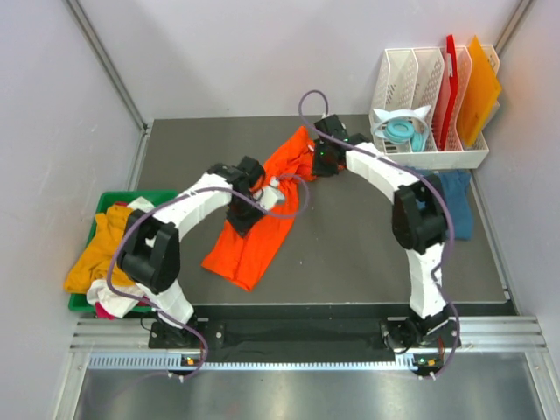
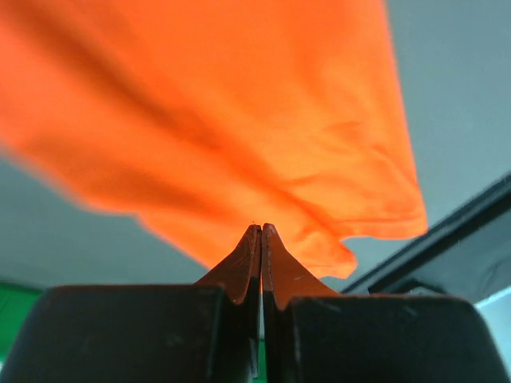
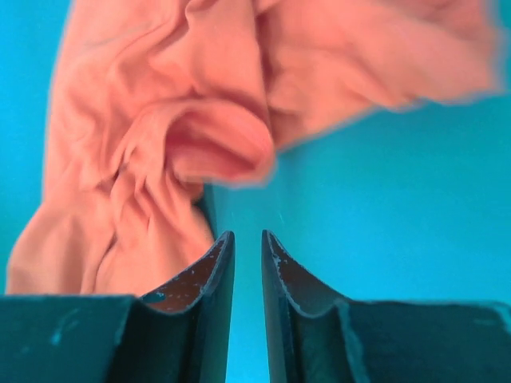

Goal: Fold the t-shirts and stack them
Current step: Rotate the tshirt 90 degrees

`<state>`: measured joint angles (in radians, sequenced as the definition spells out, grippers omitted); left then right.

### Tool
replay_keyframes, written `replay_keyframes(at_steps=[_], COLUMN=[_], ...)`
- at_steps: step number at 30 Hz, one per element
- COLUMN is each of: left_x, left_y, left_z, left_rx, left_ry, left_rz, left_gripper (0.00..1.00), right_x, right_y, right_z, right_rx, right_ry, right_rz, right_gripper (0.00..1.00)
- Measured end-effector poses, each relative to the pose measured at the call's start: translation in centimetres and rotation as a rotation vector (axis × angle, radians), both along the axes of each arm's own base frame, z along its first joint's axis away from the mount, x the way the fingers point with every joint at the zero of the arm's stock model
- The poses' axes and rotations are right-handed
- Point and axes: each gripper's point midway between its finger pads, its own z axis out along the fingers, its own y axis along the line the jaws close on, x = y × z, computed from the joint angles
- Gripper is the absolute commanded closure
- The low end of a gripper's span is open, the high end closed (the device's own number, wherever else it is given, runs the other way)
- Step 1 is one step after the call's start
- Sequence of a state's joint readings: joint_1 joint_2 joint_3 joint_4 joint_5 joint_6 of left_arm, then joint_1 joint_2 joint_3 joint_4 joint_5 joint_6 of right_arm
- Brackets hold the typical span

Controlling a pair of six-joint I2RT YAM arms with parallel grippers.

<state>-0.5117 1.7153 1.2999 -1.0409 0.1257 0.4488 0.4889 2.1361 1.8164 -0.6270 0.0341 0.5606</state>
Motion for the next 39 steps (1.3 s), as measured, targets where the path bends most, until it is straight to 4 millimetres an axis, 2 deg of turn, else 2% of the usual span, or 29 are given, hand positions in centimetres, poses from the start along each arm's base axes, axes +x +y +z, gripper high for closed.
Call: replay_keyframes(at_steps=[4,6,8,12,16,20,24,27,29,31,33,35,39], left_x=[4.5,6.8,8.3,10.2,10.2,9.9,10.0,9.9,9.9,10.0,10.0,10.0,10.1], left_y=[2.6,4.6,6.6,8.8,9.3,9.6,9.7,9.8,10.1,10.3,10.8,11.1,11.4], left_z=[2.0,2.5,2.4,0.4,-2.8,-4.2,-4.2,-4.3,-4.3,-4.3,-4.3,-4.4,-4.4], left_rx=[-0.071,-0.084,-0.075,-0.031,0.022,0.052,0.056,0.06,0.06,0.06,0.059,0.058,0.049], left_ry=[-0.099,-0.149,-0.177,-0.172,-0.102,-0.072,-0.074,-0.074,-0.074,-0.072,-0.071,-0.069,-0.065], left_rz=[0.187,0.288,0.369,0.471,0.5,0.511,0.517,0.523,0.533,0.544,0.564,0.582,0.61], left_gripper=[0.99,0.99,0.99,1.0,1.0,1.0,1.0,1.0,1.0,1.0,1.0,1.0,1.0], right_x=[-2.2,-3.5,-4.9,-9.2,-13.1,-14.2,-16.4,-18.9,-21.1,-22.5,-24.3,-25.2,-26.2], right_y=[-1.8,-2.0,-1.7,0.7,2.2,4.4,9.5,14.6,17.6,18.9,19.6,19.3,17.4], right_z=[3.9,4.6,4.0,0.6,-2.5,-2.3,-0.1,1.9,2.5,2.0,0.4,-1.4,-5.4], right_rx=[0.006,0.01,-0.001,-0.043,-0.053,-0.025,0.037,0.108,0.143,0.152,0.137,0.114,0.046], right_ry=[-0.098,-0.125,-0.127,-0.075,-0.002,-0.018,-0.077,-0.123,-0.132,-0.124,-0.09,-0.056,0.018], right_rz=[-0.018,-0.002,0.025,0.113,0.174,0.217,0.326,0.435,0.508,0.548,0.588,0.604,0.597], right_gripper=[0.79,0.79,0.8,0.8,0.8,0.8,0.79,0.77,0.76,0.76,0.76,0.76,0.77])
